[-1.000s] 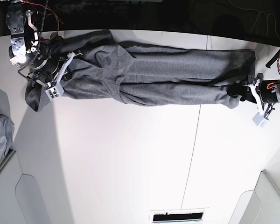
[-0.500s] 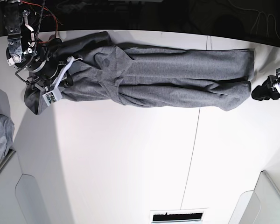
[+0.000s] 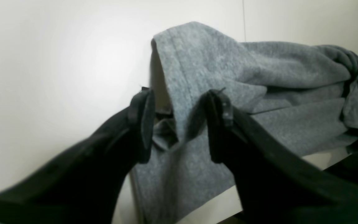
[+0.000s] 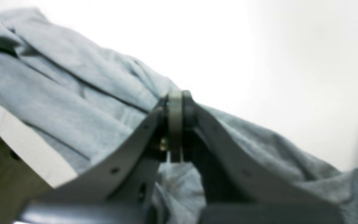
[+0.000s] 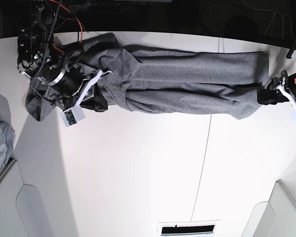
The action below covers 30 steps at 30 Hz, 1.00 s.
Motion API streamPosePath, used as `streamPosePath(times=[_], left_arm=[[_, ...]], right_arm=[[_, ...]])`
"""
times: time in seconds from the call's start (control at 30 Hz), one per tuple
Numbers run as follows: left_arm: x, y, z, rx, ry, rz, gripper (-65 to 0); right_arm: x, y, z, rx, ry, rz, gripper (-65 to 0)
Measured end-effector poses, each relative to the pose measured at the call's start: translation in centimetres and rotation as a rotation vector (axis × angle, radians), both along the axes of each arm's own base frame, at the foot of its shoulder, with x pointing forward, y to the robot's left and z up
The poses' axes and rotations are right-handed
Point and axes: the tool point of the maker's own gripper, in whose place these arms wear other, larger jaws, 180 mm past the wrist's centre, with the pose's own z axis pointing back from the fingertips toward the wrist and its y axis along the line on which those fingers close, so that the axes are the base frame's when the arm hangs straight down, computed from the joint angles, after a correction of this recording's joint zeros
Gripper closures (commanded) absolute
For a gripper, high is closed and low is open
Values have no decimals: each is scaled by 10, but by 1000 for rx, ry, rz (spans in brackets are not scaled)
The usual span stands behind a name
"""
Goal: Layout the t-shirt on the table in an organized manner, then fold the t-shirt properly
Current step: 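Lift the grasped edge with both grippers and fold it over the shirt, then lower the folded edge onto the shirt and open the left gripper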
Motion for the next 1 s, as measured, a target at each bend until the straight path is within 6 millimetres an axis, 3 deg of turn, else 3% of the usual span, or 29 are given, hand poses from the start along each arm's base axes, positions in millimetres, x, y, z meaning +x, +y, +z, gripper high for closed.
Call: streamPosePath(times=[0.2, 0.33, 0.4, 0.67, 0.83, 1.0], left_arm=[[-4, -11, 2, -74, 28, -8, -272], [-3, -13, 4, -93, 22, -5, -110], [-3, -13, 4, -92, 23, -5, 0], [-13, -17, 9, -152, 75, -34, 0], [-19, -20, 31, -218, 91, -82, 0], [-48, -25, 27, -185, 146, -137, 0]], right_arm=[[-12, 15, -25, 18, 79, 34, 0], [-23, 42, -41, 26, 132, 112, 0], [-22, 52, -46, 24, 143, 144, 0], [-23, 71, -92, -57, 252, 221, 0], [-8, 72, -96, -56, 259, 214, 0], [-5, 69, -96, -69, 251, 214, 0]])
